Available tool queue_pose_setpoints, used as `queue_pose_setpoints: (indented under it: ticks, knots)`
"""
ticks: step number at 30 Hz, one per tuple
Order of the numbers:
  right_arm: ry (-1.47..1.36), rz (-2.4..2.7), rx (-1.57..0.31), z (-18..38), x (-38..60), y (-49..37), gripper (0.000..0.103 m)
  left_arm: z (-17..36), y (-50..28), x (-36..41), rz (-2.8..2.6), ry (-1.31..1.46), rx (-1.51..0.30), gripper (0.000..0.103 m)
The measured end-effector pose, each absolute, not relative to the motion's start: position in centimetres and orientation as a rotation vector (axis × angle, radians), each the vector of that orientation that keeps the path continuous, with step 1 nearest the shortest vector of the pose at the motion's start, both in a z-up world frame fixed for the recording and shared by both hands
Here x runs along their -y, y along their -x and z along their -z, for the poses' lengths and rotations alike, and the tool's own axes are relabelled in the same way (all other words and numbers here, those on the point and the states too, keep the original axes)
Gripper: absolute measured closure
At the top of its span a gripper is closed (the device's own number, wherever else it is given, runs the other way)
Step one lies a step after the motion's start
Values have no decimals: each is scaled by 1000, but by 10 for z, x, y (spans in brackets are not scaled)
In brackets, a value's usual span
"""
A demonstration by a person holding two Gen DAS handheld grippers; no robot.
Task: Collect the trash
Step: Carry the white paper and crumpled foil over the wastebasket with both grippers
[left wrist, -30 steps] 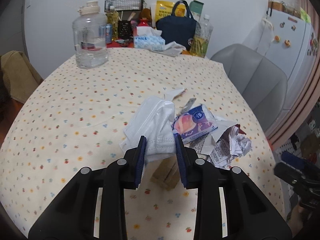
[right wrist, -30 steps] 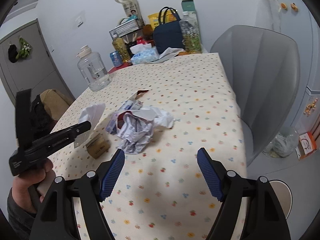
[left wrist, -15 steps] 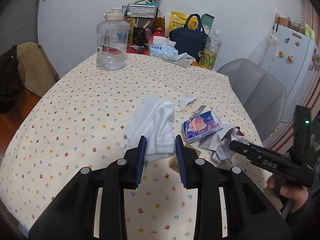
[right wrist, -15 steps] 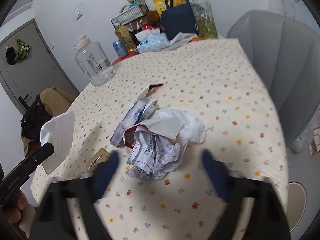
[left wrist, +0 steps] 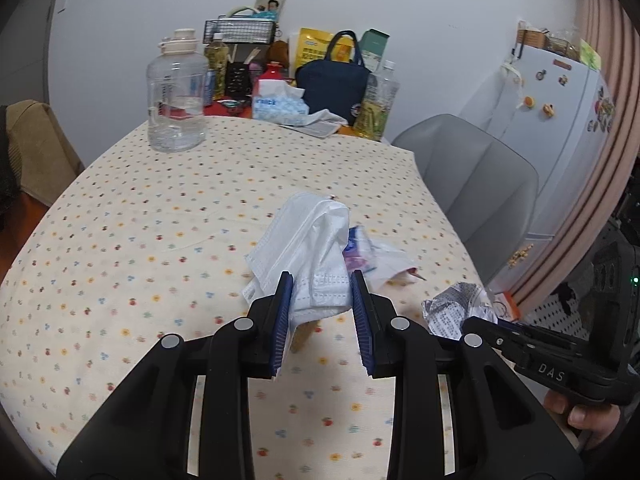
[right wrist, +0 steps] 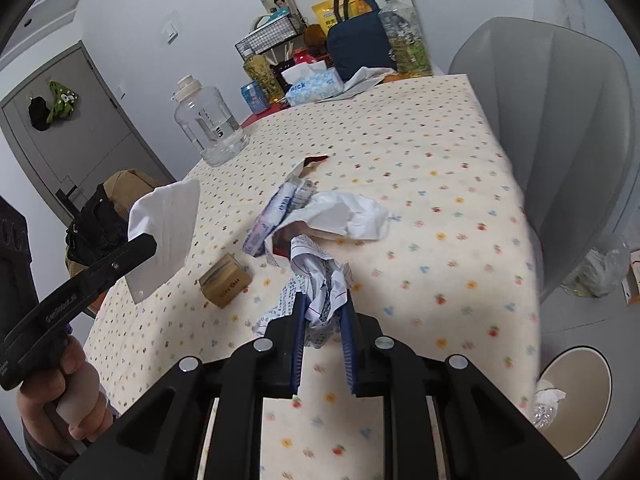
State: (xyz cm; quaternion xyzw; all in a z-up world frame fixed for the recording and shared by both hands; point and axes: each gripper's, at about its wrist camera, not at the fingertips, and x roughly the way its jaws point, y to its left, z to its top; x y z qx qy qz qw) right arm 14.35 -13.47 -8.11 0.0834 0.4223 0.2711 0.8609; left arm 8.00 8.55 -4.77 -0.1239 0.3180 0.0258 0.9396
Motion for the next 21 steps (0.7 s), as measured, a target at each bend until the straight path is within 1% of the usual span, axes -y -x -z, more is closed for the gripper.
queue_pose_setpoints:
  ticks: [21]
  knots:
    - [-300,-284,-791,63,292,-130,86,39,-116,28,169,156,-659,74]
